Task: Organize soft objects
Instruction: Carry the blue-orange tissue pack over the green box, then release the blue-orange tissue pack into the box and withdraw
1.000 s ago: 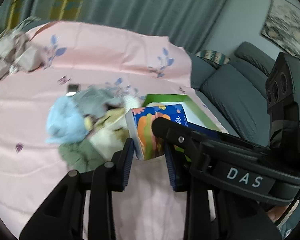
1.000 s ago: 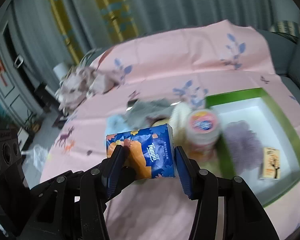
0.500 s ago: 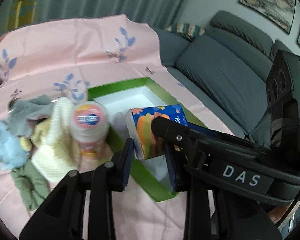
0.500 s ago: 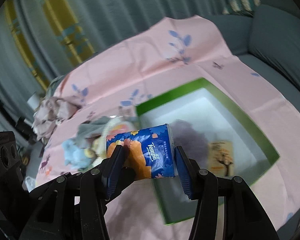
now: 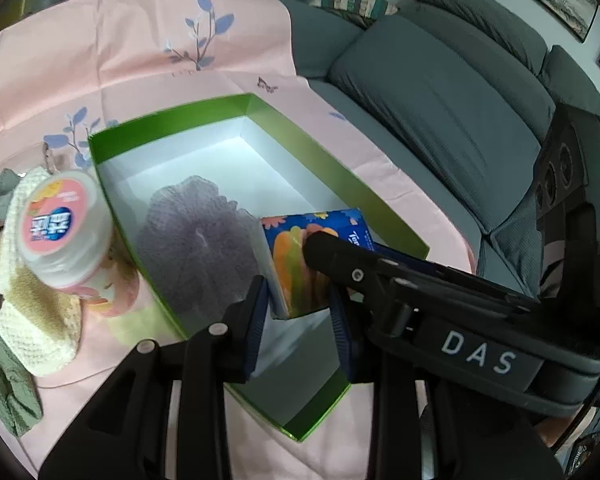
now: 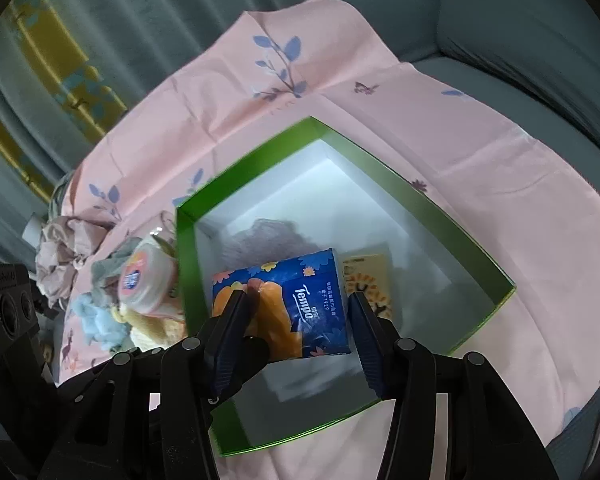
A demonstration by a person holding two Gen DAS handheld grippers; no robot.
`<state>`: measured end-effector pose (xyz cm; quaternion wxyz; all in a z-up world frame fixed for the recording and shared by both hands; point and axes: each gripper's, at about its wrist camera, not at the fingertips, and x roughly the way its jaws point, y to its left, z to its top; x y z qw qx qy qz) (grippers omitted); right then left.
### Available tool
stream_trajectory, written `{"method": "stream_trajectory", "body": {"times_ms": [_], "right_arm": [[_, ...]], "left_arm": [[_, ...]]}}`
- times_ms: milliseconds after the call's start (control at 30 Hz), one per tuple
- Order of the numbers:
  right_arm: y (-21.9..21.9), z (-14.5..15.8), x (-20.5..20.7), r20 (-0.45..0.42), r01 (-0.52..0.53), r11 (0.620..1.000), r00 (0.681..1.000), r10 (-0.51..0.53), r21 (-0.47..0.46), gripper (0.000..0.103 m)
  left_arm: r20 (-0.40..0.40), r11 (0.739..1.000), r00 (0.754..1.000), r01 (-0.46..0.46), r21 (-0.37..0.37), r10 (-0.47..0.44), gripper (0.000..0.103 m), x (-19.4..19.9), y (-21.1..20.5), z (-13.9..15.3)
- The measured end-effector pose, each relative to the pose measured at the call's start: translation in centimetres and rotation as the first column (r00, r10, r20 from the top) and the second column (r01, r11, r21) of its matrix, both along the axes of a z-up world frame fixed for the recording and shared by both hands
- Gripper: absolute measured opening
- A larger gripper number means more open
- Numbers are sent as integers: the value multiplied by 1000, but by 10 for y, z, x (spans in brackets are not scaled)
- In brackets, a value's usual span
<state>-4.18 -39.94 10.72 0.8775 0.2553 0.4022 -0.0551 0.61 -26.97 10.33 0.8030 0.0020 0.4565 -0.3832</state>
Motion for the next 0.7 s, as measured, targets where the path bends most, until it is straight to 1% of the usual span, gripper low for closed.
{"method": "stream_trajectory", "body": {"times_ms": [167, 400, 500, 533, 633, 700], "right_arm": [[-7, -6, 4, -31, 24, 1000, 999, -24, -10, 48], [-15, -13, 4, -55, 47, 999, 997, -47, -9, 45], [-17, -14, 4, -68, 64, 998, 996, -66, -24, 36], [-17, -15, 5, -74, 70, 997, 995, -72, -26, 35], [-19, -19, 7, -85, 74, 997, 993, -76, -26, 33], [-20, -19, 6, -91, 84, 996, 992, -87, -39, 28]], "left_arm": [[-21, 1000, 1000, 4, 20, -4, 29, 3, -8, -8], [-51, 999, 999, 15, 39, -13, 29, 9, -16, -15], [-68, 999, 998, 5, 47, -2, 29, 11, -18, -20], [-79, 999, 997, 3, 51, 1, 29, 12, -19, -21], [-65, 997, 998, 4, 78, 1, 27, 11, -23, -21], [-59, 995, 998, 4, 97, 2, 27, 11, -26, -21]]}}
